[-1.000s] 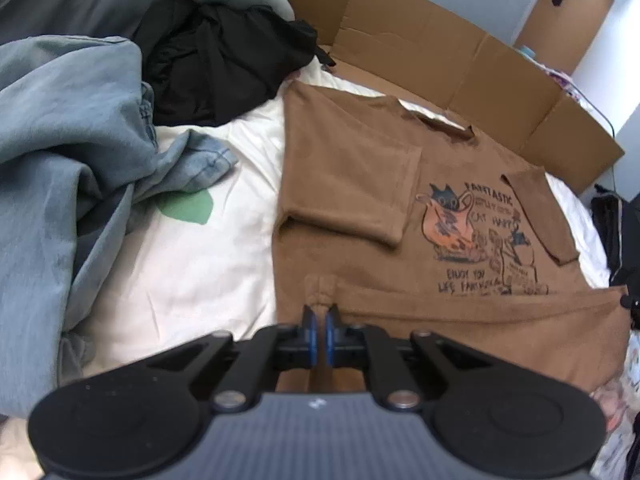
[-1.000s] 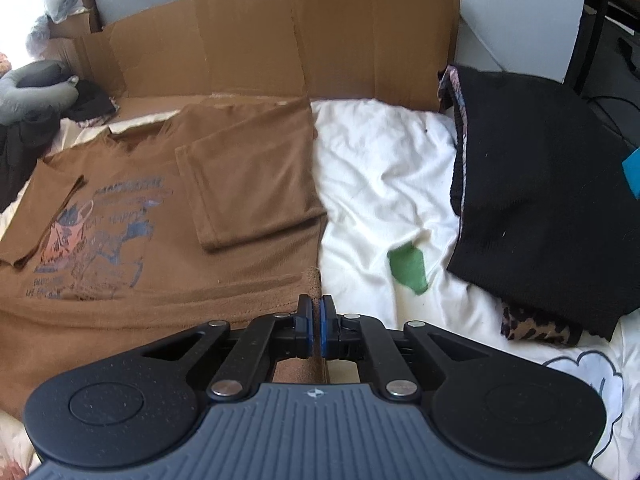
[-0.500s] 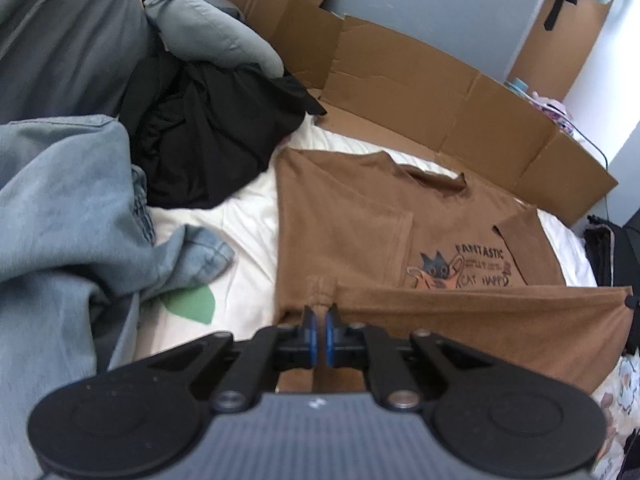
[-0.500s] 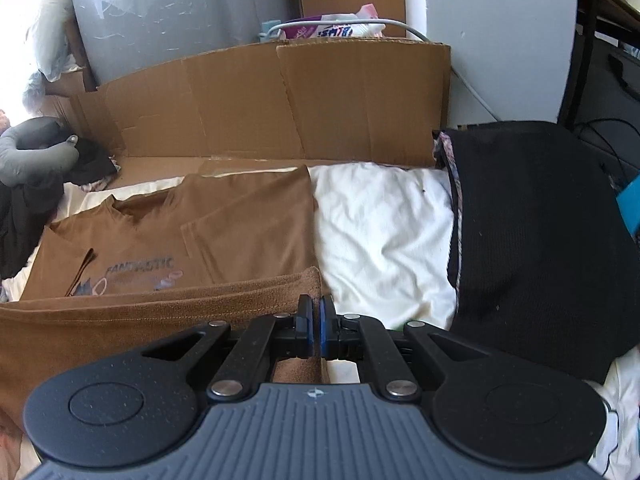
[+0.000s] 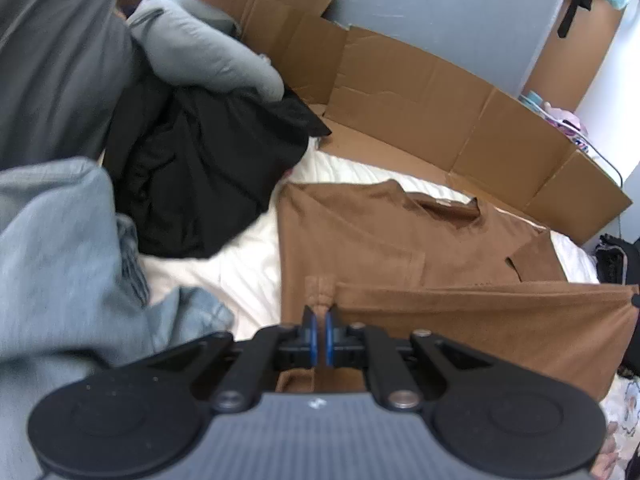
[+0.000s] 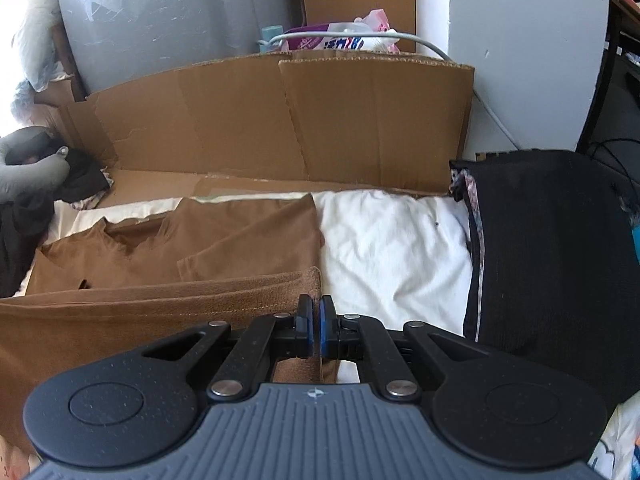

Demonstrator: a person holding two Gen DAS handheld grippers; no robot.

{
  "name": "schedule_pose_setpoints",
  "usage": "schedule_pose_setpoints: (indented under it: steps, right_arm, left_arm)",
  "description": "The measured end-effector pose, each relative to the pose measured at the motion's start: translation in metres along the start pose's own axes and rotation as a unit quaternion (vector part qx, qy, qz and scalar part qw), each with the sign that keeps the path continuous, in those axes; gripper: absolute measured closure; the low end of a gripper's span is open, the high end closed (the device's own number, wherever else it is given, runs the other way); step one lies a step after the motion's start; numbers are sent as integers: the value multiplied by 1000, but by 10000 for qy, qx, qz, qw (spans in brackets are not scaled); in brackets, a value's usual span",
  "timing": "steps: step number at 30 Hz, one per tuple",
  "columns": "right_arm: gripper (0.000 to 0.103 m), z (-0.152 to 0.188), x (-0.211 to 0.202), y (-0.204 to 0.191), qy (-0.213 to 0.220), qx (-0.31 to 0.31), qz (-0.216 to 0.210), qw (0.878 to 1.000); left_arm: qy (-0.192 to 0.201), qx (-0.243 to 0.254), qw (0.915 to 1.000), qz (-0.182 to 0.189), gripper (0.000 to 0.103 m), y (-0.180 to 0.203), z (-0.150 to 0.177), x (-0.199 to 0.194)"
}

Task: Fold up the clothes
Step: 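Pinch the hem with both grippers and lift it toward the collar, then carry the hem over the collar with both grippers and lower it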

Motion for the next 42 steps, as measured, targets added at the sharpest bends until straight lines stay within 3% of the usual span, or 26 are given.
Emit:
schedule_pose_setpoints:
  steps: [1,20,28,42]
  right_arm:
    - [101,-4,0,0,11,-9,2,10000]
    - [101,-80,8,-14,524,-48,33,9986]
    - [101,-106,38,-20,560,5,61,9984]
    - [101,-141,107,-28,54,-288,424,9987]
  left_arm:
    - [-15,60,10000,-32,98,1,-4,1]
    - [389,-10,9992,-110,98,4,-74,8]
    - [423,-122,9988,-228,98,-3,-99,31]
    - [174,-34,9983,-560,98,0,-140,92]
Point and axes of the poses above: each gripper's, at about its wrist camera, not at the fingertips, and x roughly the way its jaws point, y to its right, z to its underside, the point moved 4 cm from there along x, roughly the way its jaws point, and after that the axes turned 11 degrees about -y, right-handed, at the moved point
